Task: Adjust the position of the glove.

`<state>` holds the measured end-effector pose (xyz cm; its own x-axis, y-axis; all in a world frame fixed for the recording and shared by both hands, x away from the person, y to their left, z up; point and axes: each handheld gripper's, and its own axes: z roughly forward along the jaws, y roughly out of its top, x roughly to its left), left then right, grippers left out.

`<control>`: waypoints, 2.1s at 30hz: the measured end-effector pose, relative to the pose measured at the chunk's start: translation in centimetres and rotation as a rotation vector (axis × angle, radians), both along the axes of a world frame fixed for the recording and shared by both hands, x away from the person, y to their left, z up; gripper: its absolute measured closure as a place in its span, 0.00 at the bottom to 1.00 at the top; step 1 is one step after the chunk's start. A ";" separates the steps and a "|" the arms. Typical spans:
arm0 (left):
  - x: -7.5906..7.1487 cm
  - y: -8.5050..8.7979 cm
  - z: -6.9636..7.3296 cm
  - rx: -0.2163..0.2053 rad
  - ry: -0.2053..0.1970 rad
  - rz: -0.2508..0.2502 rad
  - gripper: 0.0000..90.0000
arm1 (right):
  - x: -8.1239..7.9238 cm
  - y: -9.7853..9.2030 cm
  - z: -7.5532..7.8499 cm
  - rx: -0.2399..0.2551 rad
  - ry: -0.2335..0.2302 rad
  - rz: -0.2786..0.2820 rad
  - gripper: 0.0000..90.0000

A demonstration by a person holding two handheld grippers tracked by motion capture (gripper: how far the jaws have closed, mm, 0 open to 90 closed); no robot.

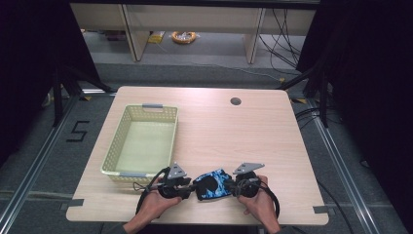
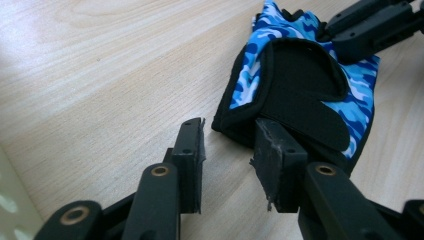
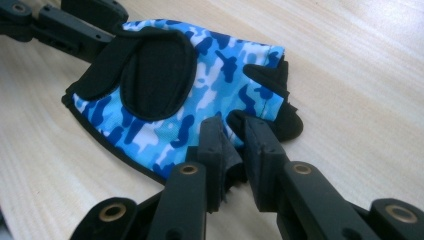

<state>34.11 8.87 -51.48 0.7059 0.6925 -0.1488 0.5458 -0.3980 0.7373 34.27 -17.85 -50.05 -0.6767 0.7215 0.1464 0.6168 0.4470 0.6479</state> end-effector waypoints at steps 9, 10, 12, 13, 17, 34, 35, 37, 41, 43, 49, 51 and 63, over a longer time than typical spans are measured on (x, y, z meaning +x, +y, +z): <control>-0.9 0.2 0.3 -0.036 0.037 0.003 0.58 | -0.8 -0.4 1.2 0.019 -0.039 -0.020 0.77; -1.1 0.2 0.5 -0.037 0.038 0.008 0.55 | -0.6 -0.5 1.0 0.031 -0.097 -0.018 0.76; -1.2 0.2 0.6 -0.032 0.040 0.008 0.53 | -0.6 -0.7 1.5 0.027 -0.087 -0.029 0.76; -1.6 0.3 0.8 -0.029 0.050 -0.005 0.51 | -0.3 -1.2 1.8 0.049 -0.100 -0.053 0.73; -2.1 0.4 1.1 -0.091 0.105 0.018 0.45 | 0.1 -1.3 1.5 0.067 -0.088 -0.068 0.70; -1.4 -1.6 0.2 -0.166 0.215 0.061 0.44 | 1.7 -0.2 -0.4 0.019 0.020 -0.100 0.59; -1.4 -1.9 0.2 -0.175 0.219 0.063 0.44 | 1.6 -0.1 -0.5 0.025 0.024 -0.119 0.60; -1.4 -2.2 0.3 -0.164 0.214 0.045 0.46 | 1.6 -0.1 -0.3 -0.012 0.008 -0.100 0.60; -1.6 -2.8 0.3 -0.121 0.186 0.025 0.49 | 1.5 -0.1 -0.5 -0.019 -0.025 -0.082 0.66; -1.7 -3.2 0.1 -0.136 0.182 0.031 0.53 | 1.3 -0.1 -0.3 -0.013 0.002 -0.093 0.73; -1.7 -3.2 -0.3 -0.176 0.188 0.040 0.75 | 1.4 -0.9 -0.8 0.038 -0.008 -0.065 0.88; -1.7 -3.0 -0.4 -0.194 0.200 0.053 0.77 | 1.3 -0.8 -0.7 0.043 0.018 -0.076 0.88; -1.8 -2.9 -0.4 -0.222 0.176 0.046 0.90 | 1.0 -1.2 -0.8 0.065 0.004 -0.058 0.91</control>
